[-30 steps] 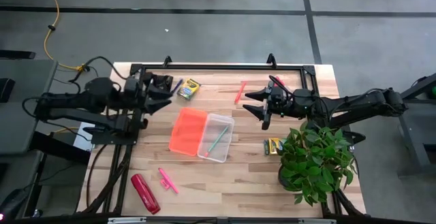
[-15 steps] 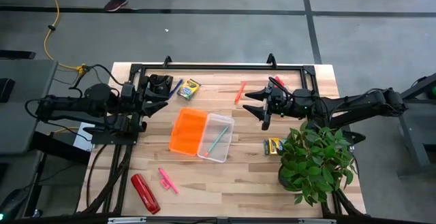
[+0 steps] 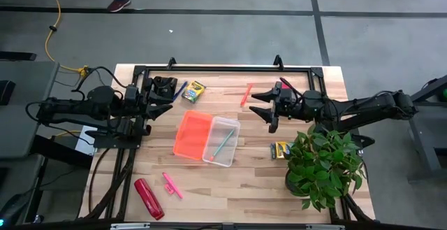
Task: Pack school essentials
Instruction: Put the orange pen in the supply box
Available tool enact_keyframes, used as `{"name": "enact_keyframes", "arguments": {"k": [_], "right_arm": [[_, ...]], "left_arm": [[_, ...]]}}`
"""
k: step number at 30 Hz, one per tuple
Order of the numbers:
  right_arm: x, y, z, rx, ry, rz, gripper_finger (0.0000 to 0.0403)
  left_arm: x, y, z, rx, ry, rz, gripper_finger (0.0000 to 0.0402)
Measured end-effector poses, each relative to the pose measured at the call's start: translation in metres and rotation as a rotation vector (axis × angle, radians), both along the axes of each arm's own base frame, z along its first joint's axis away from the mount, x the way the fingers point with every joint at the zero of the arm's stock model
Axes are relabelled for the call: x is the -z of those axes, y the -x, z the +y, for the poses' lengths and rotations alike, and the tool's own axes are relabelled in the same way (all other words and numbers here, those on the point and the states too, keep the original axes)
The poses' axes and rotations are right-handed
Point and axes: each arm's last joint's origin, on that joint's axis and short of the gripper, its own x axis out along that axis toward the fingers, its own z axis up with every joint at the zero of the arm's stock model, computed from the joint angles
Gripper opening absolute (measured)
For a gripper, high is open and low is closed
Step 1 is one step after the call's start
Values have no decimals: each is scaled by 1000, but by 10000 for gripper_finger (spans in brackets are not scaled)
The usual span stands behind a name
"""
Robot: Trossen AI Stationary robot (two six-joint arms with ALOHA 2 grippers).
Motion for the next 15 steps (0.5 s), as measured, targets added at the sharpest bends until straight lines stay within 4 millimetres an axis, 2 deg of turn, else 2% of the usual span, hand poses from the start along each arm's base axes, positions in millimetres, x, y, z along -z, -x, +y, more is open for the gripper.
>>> {"name": "enact_keyframes", "arguments": {"k": [2, 5, 8, 11, 15], "right_arm": [[0, 0, 0, 1, -70, -13, 226], [3, -4, -6, 109, -291, -27, 226], [3, -17, -18, 224, -442, 76, 226], [3, -35, -36, 371, -583, 213, 226], [10, -56, -70, 592, -705, 414, 226]], "left_arm": [[0, 0, 0, 1, 3, 0, 74], [0, 0, 0, 1, 18, -2, 74], [0, 0, 0, 1, 18, -2, 74], [0, 0, 0, -3, 19, -3, 74], [0, 0, 0, -4, 20, -3, 74]]}}
